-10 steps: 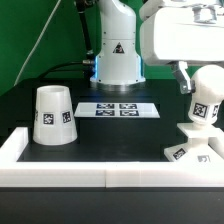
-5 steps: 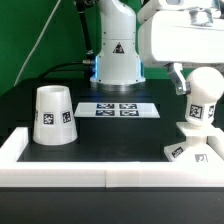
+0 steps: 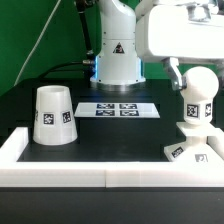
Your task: Assemble lamp
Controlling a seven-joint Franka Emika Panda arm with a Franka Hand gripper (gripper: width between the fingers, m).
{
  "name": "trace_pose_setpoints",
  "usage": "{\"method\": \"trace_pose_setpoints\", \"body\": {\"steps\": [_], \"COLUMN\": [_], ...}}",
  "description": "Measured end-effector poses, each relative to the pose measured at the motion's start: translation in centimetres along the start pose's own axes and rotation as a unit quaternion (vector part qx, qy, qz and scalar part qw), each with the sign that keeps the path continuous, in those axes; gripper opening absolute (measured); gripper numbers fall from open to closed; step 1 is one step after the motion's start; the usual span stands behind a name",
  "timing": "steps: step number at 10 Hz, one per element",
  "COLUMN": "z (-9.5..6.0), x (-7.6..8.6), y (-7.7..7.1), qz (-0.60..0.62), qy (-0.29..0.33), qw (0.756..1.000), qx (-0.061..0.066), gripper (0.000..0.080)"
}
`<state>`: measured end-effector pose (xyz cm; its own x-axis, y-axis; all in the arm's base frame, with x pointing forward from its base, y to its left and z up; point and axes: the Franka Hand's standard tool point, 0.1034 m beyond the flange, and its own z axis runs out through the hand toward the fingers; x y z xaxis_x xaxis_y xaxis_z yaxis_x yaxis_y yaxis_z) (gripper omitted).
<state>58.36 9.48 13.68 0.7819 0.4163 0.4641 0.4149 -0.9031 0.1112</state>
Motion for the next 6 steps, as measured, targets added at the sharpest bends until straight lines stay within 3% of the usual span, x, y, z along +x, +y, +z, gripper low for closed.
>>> {"method": "trace_pose_setpoints", "body": {"steps": [2, 6], "z": [-1.13, -0.76], "x": [0.41, -0.06], "y": [-0.35, -0.44], "qz": [-0.005, -0.004], "qy": [-0.001, -0.01], "qw": [1.0, 1.0], "qx": [0.001, 0.005], "gripper": [0.0699, 0.0699]}}
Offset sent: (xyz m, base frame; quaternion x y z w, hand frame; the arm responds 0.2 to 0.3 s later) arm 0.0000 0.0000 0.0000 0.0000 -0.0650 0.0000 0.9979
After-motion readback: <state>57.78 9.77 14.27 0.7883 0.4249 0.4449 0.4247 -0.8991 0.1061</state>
